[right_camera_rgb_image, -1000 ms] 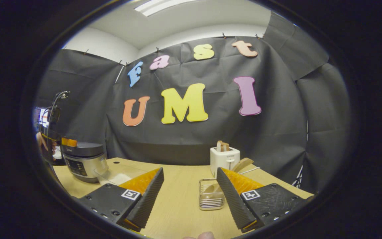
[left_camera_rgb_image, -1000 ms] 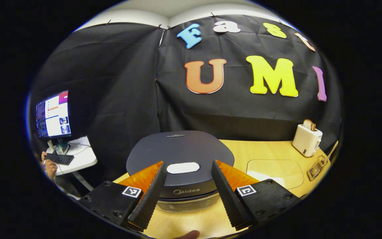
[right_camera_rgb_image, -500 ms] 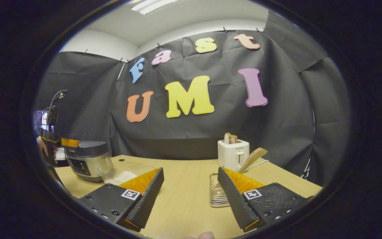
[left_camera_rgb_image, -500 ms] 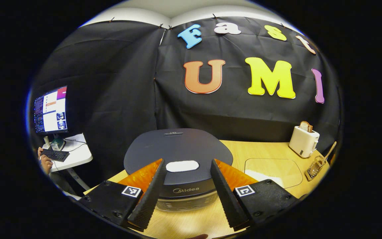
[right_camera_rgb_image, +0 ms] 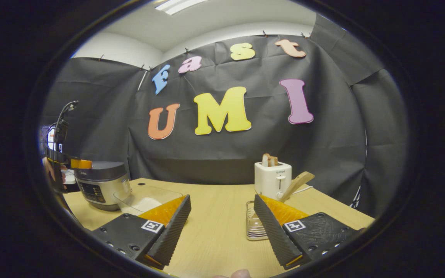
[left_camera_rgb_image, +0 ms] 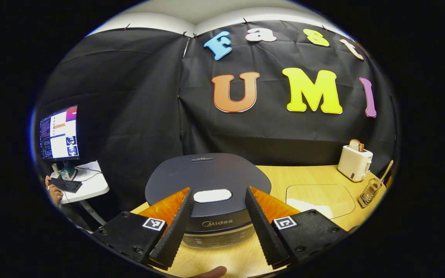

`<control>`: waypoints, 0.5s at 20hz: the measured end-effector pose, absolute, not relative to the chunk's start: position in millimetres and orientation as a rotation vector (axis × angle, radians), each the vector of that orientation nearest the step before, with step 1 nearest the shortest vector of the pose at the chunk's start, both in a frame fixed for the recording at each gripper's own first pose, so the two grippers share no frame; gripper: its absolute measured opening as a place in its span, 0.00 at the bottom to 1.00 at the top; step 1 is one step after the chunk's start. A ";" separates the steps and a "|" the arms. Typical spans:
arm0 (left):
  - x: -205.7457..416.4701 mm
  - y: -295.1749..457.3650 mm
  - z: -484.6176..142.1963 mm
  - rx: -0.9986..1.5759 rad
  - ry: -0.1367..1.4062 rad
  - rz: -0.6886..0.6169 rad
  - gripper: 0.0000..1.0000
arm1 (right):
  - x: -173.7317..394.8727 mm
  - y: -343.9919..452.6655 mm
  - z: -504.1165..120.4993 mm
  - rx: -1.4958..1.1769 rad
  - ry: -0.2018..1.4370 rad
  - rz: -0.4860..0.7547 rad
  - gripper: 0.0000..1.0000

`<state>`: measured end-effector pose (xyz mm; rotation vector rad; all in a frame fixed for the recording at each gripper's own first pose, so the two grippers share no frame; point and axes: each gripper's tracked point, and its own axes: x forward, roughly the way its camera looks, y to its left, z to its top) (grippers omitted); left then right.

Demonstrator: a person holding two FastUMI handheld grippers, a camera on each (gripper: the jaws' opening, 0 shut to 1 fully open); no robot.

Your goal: Close the left gripper, press the button to open the rice cooker; take a wooden spoon from the chopstick holder with the right hand, scoop a spoonful of rice and pour it into the rice cooker, then put the wooden spoon back into the chopstick holder.

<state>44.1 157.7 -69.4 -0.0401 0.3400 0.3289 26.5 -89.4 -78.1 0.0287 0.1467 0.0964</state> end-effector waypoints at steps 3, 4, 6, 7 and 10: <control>44.7 156.2 -68.0 -0.033 0.329 0.317 0.86 | 22.1 -90.5 -67.6 0.015 0.123 0.083 0.95; 45.7 152.8 -67.6 -0.045 0.330 0.304 0.86 | 21.5 -91.3 -65.2 0.010 0.117 0.077 0.96; 44.2 142.9 -62.0 -0.078 0.337 0.285 0.89 | 19.2 -92.3 -58.7 0.013 0.105 0.064 0.97; 45.6 137.0 -55.3 -0.081 0.326 0.276 1.00 | 18.3 -92.8 -55.1 0.020 0.098 0.056 0.96; 45.6 111.9 -25.3 -0.053 0.262 0.240 1.00 | 14.8 -96.5 -43.0 0.020 0.077 0.036 0.96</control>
